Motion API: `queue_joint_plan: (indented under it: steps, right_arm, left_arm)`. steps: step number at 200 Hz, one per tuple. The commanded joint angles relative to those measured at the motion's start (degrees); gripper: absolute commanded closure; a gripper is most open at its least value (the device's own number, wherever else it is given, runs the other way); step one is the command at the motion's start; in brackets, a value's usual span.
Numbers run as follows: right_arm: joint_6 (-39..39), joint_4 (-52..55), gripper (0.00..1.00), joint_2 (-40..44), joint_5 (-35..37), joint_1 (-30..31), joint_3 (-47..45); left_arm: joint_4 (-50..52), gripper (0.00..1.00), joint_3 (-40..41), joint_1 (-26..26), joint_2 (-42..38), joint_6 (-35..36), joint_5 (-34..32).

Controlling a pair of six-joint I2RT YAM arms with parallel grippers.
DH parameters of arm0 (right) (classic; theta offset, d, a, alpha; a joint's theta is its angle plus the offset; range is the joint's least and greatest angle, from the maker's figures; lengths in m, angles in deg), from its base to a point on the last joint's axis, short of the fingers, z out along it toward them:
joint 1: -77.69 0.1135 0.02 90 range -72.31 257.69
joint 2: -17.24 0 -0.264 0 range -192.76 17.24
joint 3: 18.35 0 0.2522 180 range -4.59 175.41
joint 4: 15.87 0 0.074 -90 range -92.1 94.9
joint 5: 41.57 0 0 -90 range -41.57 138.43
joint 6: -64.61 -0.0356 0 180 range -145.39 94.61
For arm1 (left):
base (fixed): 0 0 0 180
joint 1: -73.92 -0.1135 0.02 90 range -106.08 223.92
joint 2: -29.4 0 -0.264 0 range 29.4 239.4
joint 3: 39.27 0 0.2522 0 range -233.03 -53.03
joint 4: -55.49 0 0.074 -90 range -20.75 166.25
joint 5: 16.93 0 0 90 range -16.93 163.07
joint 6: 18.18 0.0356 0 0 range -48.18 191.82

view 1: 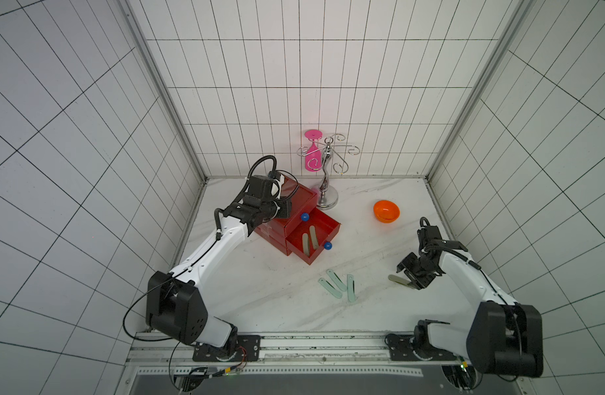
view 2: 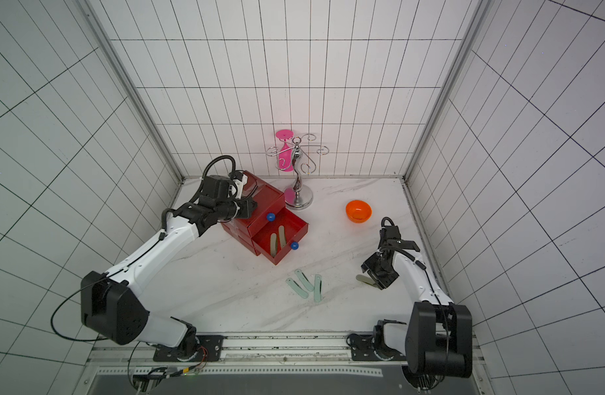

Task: Place the fruit knives into the drawer by color
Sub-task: Pick up the fruit knife from the center of the board.

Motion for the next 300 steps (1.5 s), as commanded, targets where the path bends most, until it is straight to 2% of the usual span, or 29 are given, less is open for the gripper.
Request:
queue_joint_plan:
  steps: [1,162,300]
  right_arm:
    - [-0.55,-0.28,0.44,-1.04,0.9,-0.93,-2.99]
    - [-0.69,-6.05,0.45,-9.72,0.04,-1.81,-4.02]
    - [3.31,-6.92,0.55,-13.85,-1.0,-1.81,-2.25]
  left_arm:
    - [11.21,1.0,2.64,-0.34,2.7,-0.15,-2.28]
    - [11.23,1.0,2.54,-0.52,2.9,-0.1,-2.05]
    - [11.21,1.0,2.61,-0.59,3.27,-0.19,-2.03]
